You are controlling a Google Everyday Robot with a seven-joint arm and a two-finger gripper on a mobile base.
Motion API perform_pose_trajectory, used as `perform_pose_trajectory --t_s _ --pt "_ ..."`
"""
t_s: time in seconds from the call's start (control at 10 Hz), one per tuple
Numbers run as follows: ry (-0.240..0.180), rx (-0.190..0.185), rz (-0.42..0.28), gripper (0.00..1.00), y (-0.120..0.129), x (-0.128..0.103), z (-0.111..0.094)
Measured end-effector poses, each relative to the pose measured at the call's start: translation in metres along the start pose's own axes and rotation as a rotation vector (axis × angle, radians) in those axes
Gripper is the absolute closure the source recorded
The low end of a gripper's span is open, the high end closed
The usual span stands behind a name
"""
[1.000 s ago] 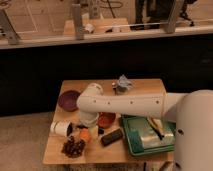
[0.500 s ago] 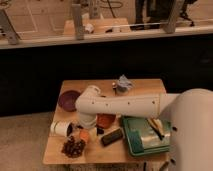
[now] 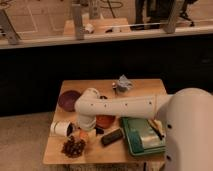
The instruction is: Place apple in purple bowl
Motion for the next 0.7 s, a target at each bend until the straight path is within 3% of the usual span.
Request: perform_pose_trajectory --t_s 0.4,0.7 --pt "-0.007 0.002 -0.007 0.60 -0.0001 0.0000 0.0057" --pt "-0.021 0.017 -0.008 0.63 0.0002 0.0012 0.0043"
